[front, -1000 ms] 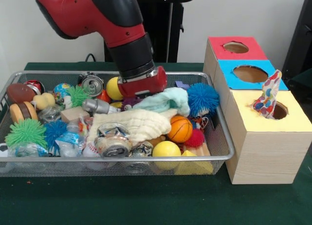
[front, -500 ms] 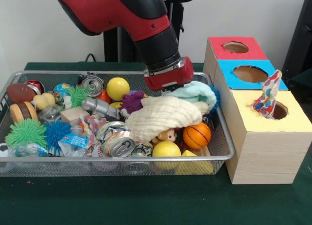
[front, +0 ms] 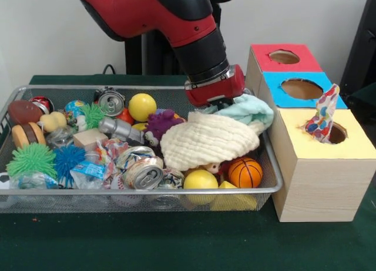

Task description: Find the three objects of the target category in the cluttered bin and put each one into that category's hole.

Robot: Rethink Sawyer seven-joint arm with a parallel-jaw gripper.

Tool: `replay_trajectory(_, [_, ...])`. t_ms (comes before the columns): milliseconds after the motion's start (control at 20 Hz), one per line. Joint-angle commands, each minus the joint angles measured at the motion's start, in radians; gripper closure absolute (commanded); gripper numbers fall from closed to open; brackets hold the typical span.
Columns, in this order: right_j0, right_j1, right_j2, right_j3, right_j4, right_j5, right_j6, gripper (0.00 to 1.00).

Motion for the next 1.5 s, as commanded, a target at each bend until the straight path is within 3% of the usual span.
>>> replay_trajectory(50, [0.033,-0.001,0.047,0.013,0.057,-0.042,0.247,1.0])
replay_trajectory(100, [0.057,-0.018,0.008,-0.002,0.044,-0.03,0.224,1.0])
replay_trajectory(150, [0.081,-0.035,-0.031,-0.017,0.031,-0.018,0.201,0.0])
replay_trajectory(300, [0.139,-0.072,-0.139,-0.073,-0.015,0.026,0.128,0.0])
replay_trajectory(500, [0.195,-0.139,-0.248,-0.15,-0.037,0.233,0.032,0.0])
replay_trajectory(600, [0.238,-0.177,-0.318,-0.185,-0.047,0.281,0.024,0.0])
replay_trajectory(800, [0.292,-0.206,-0.398,-0.281,-0.134,0.376,-0.043,0.0])
replay_trajectory(1100, [0.263,-0.22,-0.372,-0.358,-0.274,0.414,-0.117,0.0])
replay_trajectory(1500, [0.227,-0.275,-0.314,-0.408,-0.363,0.534,-0.152,0.0])
